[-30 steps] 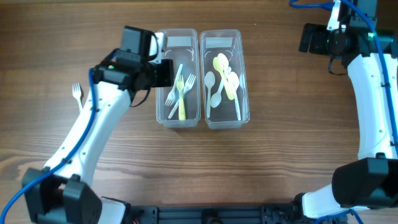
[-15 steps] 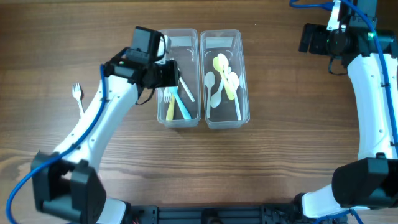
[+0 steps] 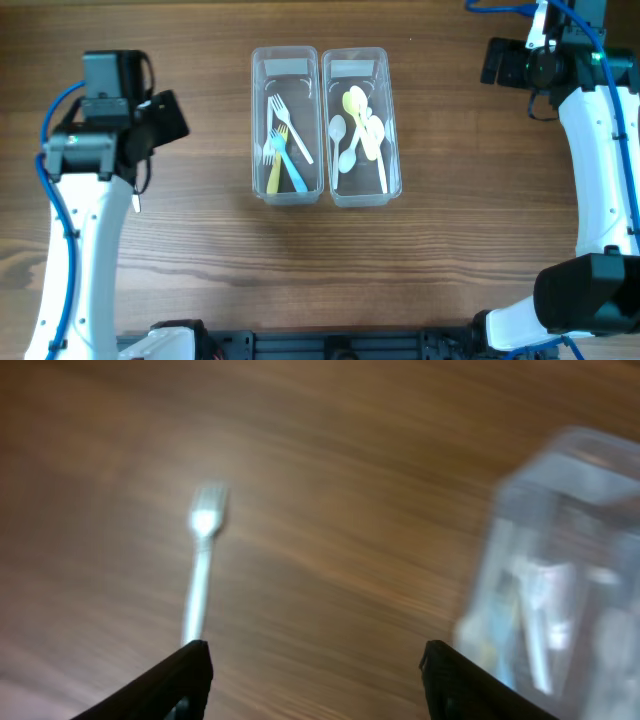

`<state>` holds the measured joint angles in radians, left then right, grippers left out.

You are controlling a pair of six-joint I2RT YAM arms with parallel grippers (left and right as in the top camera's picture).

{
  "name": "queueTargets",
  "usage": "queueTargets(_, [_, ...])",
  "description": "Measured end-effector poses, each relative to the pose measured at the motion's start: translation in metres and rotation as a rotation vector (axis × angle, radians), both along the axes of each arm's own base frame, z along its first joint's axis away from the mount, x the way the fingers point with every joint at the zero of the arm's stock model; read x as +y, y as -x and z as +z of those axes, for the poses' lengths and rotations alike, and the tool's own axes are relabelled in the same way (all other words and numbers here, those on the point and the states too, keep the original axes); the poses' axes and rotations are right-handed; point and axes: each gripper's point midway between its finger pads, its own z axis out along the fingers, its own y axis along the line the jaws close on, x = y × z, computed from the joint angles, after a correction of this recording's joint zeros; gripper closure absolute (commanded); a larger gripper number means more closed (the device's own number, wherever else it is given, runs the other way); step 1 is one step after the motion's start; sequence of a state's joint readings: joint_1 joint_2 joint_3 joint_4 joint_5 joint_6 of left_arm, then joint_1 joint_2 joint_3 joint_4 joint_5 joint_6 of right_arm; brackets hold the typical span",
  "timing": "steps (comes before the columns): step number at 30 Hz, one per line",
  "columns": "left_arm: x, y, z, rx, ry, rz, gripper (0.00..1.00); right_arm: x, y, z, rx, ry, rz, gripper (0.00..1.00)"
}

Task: Pack container
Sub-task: 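Release the light blue fork into the left container, then grasp the clear plastic fork with the left gripper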

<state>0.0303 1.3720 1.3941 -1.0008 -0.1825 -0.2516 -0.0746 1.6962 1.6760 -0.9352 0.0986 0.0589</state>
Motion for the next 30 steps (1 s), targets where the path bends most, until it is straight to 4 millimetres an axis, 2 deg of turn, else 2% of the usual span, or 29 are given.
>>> queueTargets(5, [0.058, 0.008, -0.019, 0.057, -0.011, 0.190, 0.27, 0.000, 0.000, 0.000, 0.000, 0.000, 0.000, 0.00])
queueTargets(7, [0.073, 0.010, -0.029, 0.086, -0.009, 0.234, 0.27, 0.000, 0.000, 0.000, 0.000, 0.000, 0.000, 0.00])
queueTargets(12, [0.104, 0.010, -0.075, 0.208, 0.024, 0.321, 0.26, 0.000, 0.000, 0.000, 0.000, 0.000, 0.000, 0.00])
queueTargets(15, [0.111, 0.002, -0.111, 0.278, 0.058, 0.334, 0.26, 0.000, 0.000, 0.000, 0.000, 0.000, 0.000, 0.00])
queueTargets(22, [0.113, -0.016, -0.173, 0.363, 0.097, 0.326, 0.27, 0.000, 0.000, 0.000, 0.000, 0.000, 0.000, 0.00])
queueTargets(30, [0.113, -0.027, -0.206, 0.398, 0.095, 0.250, 0.26, 0.000, 0.000, 0.000, 0.000, 0.000, 0.000, 0.00])
